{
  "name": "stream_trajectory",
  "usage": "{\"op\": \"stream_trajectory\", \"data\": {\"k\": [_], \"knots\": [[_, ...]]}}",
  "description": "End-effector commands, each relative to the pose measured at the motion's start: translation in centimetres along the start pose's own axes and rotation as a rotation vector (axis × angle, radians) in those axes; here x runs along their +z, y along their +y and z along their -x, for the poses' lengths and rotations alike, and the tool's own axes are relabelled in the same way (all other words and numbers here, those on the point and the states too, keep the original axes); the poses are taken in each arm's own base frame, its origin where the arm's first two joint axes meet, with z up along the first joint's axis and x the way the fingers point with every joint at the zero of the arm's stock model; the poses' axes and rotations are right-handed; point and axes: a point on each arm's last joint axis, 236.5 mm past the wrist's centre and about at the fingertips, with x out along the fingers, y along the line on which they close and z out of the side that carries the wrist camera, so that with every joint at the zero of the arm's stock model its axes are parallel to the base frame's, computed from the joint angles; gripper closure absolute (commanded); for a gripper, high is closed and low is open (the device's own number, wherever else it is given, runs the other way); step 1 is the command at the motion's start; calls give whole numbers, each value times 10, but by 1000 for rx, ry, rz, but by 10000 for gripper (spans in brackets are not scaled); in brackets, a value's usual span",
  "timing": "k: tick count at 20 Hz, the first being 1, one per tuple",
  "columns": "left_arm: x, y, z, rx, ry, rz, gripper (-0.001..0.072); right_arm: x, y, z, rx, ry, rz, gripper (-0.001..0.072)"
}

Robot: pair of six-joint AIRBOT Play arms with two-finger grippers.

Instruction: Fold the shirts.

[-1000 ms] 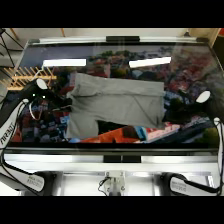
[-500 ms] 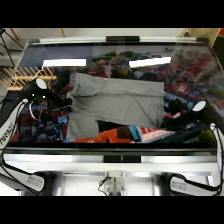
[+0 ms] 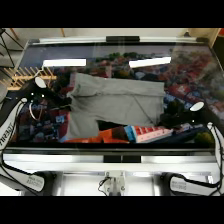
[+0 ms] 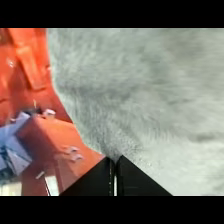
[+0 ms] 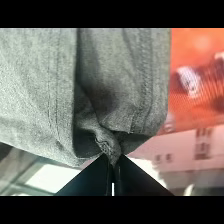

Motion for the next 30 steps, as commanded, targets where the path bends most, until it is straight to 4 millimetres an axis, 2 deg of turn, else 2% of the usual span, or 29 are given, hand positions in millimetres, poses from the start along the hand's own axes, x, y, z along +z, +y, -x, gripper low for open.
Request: {"op": "stream_trajectory", "data": {"k": [1, 3, 4, 5, 6, 7, 8, 9, 10, 11, 12, 14, 15, 17, 19, 21, 23, 26, 29, 30], "knots": [[30, -21, 62, 0, -150, -81, 676, 28, 41, 60, 58, -164, 96, 660], [60, -55, 160, 7, -398, -167, 676, 59, 84, 146, 67, -405, 213, 660], [66, -78, 221, 7, -545, -209, 676, 71, 110, 205, 55, -567, 288, 660], [62, -106, 295, 4, -721, -257, 676, 76, 136, 268, 33, -740, 359, 660], [46, -133, 367, -7, -896, -296, 676, 72, 164, 343, -1, -951, 432, 660], [16, -162, 444, -31, -1098, -330, 676, 57, 189, 412, -31, -1152, 490, 660], [-25, -190, 514, -86, -1301, -357, 675, 30, 212, 480, -64, -1358, 541, 660], [-71, -212, 568, -150, -1478, -384, 676, -2, 229, 533, -96, -1527, 578, 660], [-118, -227, 608, -202, -1628, -416, 676, -39, 242, 575, -125, -1673, 607, 660], [-166, -237, 636, -244, -1745, -441, 676, -70, 249, 599, -142, -1763, 621, 660], [-204, -239, 648, -257, -1811, -457, 676, -97, 252, 612, -148, -1815, 617, 660], [-250, -239, 642, -260, -1830, -475, 677, -127, 247, 611, -167, -1815, 587, 660], [-261, -237, 633, -246, -1809, -479, 677, -132, 240, 604, -202, -1784, 569, 660], [-265, -225, 614, -177, -1738, -456, 676, -132, 218, 584, -290, -1682, 531, 660], [-252, -205, 591, -96, -1641, -393, 677, -126, 200, 558, -342, -1551, 504, 660], [-230, -189, 560, -32, -1503, -357, 676, -114, 184, 522, -353, -1378, 480, 660], [-201, -172, 522, 15, -1343, -321, 675, -98, 163, 475, -353, -1149, 444, 660], [-144, -138, 434, 68, -1038, -272, 675, -58, 126, 400, -335, -822, 370, 660], [-83, -103, 336, 75, -789, -210, 675, 6, 91, 318, -301, -624, 354, 660], [-62, -98, 305, 46, -732, -192, 676, 30, 79, 293, -299, -589, 371, 660]]}}
